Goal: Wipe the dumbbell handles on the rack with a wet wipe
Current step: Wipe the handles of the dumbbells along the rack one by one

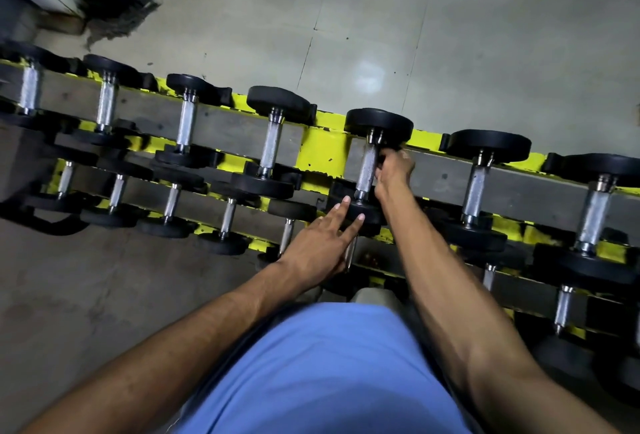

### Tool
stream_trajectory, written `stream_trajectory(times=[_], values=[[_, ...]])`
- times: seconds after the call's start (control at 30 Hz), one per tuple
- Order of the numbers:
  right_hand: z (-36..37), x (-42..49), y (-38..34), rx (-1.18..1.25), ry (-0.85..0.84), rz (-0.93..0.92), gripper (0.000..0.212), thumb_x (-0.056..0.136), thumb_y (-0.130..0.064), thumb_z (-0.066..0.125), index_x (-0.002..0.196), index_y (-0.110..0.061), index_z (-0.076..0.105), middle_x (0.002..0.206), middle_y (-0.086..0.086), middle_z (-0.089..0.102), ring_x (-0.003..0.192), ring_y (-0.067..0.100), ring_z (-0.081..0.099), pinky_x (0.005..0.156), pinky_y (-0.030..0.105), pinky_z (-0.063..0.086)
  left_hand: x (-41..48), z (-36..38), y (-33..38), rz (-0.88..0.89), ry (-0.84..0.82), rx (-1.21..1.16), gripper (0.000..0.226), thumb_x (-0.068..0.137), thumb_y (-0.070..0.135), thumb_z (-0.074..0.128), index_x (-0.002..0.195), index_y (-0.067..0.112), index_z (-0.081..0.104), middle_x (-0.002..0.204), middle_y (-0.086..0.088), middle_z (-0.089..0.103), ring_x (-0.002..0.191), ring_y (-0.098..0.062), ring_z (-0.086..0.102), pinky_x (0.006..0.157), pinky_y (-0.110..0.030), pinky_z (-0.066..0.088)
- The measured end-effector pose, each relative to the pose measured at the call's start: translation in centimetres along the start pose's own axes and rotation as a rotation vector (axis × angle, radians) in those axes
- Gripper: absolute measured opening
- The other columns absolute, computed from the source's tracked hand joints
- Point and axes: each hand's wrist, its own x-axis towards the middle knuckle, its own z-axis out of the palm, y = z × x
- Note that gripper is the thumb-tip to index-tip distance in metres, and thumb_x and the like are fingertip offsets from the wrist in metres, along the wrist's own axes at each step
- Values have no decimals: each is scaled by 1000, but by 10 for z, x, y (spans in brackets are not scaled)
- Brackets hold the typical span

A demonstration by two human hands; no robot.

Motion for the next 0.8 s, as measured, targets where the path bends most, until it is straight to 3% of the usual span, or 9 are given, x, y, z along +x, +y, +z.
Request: stream_trajectory(times=[0.07,0.13,0.3,0.37,0.5,0.63,0.67,0.77,0.8], values=[[-2,-4,5,-195,80,-249,15,88,0,62,83,-13,66,72,2,66,61,13,56,56,25,45,0,0,-2,3,-1,-1,90,101,23,58,168,17,-1,171,-24,-19,161,-35,5,127,-45,24],[-11,-9,10,-597,115,-563,4,86,-12,69,87,-15,68,83,0,69,73,15,60,64,29,46,-2,2,-4,7,-4,1,90,101,23,59,168,17,-1,171,-24,-19,161,-36,5,128,-45,25],[-44,-23,2,-1493,-167,-1311,13,94,-19,60,107,-19,60,109,3,54,94,23,50,61,33,42,-1,2,-4,18,-1,13,89,100,22,58,168,16,1,170,-26,-18,161,-37,8,127,-45,27],[-45,-15,-15,-1695,-293,-1458,26,91,-13,59,117,-18,59,124,3,55,96,26,50,62,35,43,2,1,-4,17,1,24,89,100,23,58,168,16,1,170,-27,-18,161,-37,9,126,-45,28],[-39,-14,-29,-1943,-434,-1414,37,92,-15,56,128,-20,56,138,-1,54,85,28,66,56,33,45,0,3,-4,9,-6,33,92,101,25,61,168,18,-1,170,-25,-20,161,-36,9,124,-44,29],[-25,-24,-32,-2133,-937,-1290,27,99,-25,47,122,-22,60,123,0,61,89,27,69,61,35,51,-1,3,-1,2,4,21,88,102,24,56,168,17,-1,170,-25,-20,161,-35,7,126,-45,26],[-19,-25,-42,-2146,-957,-1298,27,100,-26,47,123,-24,61,124,-2,62,92,26,68,62,34,51,-1,2,-1,-6,9,16,87,103,24,55,168,17,-1,170,-24,-21,162,-35,5,126,-45,25],[-14,-19,-67,-2086,-735,-1376,32,97,-21,50,127,-25,62,134,-6,60,101,27,68,64,35,50,0,3,2,-25,22,1,86,103,24,55,168,18,-1,170,-23,-23,162,-34,2,124,-45,29],[-18,-20,-65,-2083,-753,-1344,32,97,-21,50,127,-26,62,134,-6,61,103,26,68,66,35,51,0,4,3,-31,24,-3,86,103,24,55,168,18,-1,170,-22,-23,162,-33,2,123,-45,30]])
